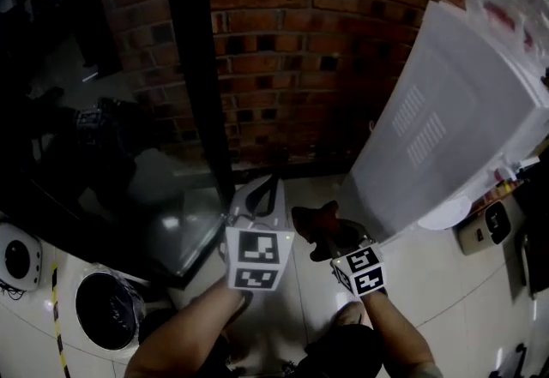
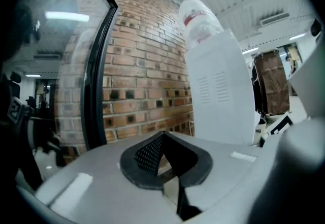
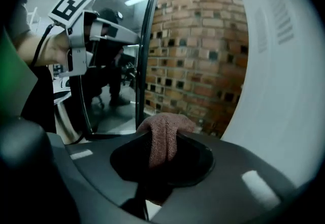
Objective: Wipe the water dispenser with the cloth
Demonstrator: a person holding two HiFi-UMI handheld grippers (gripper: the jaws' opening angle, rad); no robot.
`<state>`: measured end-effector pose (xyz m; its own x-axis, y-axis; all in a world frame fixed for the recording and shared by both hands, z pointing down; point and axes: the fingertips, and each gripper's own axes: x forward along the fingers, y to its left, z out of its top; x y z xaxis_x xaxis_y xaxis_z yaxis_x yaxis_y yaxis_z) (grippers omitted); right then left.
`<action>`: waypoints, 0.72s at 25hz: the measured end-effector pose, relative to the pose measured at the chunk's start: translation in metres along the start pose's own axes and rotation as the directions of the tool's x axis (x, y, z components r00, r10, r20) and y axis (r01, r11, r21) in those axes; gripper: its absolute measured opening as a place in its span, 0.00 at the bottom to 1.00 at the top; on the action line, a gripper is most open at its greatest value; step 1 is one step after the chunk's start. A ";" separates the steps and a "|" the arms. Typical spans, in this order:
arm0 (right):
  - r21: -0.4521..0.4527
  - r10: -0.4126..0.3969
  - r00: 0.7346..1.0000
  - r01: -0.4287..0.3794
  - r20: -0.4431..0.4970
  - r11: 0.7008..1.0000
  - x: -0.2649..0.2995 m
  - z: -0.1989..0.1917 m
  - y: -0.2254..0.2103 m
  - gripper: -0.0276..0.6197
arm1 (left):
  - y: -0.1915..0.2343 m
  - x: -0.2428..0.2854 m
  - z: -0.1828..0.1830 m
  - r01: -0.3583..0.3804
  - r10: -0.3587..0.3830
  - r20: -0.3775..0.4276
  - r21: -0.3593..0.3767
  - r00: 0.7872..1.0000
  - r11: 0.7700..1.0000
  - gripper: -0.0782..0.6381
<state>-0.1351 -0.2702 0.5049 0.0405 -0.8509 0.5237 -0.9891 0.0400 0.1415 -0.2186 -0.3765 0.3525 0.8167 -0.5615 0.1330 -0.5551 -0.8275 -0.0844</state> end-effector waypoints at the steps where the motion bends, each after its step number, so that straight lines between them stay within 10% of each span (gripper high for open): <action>1: -0.026 -0.031 0.999 0.032 0.029 0.999 -0.013 0.022 -0.004 0.18 | -0.001 -0.002 0.016 0.005 -0.005 0.033 -0.011 0.999 1.000 0.11; 7: -0.200 -0.300 0.942 0.325 0.148 0.924 -0.094 0.133 -0.053 0.18 | -0.024 0.000 0.071 0.026 -0.038 0.138 0.089 0.990 0.996 0.11; 18: -0.393 -0.652 0.696 0.713 0.299 0.581 -0.181 0.298 -0.141 0.18 | -0.017 0.008 0.112 0.075 -0.076 0.186 0.013 0.980 0.997 0.11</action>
<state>-0.0455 -0.2781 0.1399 0.6309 -0.7756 0.0209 -0.4903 -0.3777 0.7855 -0.1851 -0.3673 0.2439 0.8716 -0.4880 -0.0465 -0.4902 -0.8672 -0.0874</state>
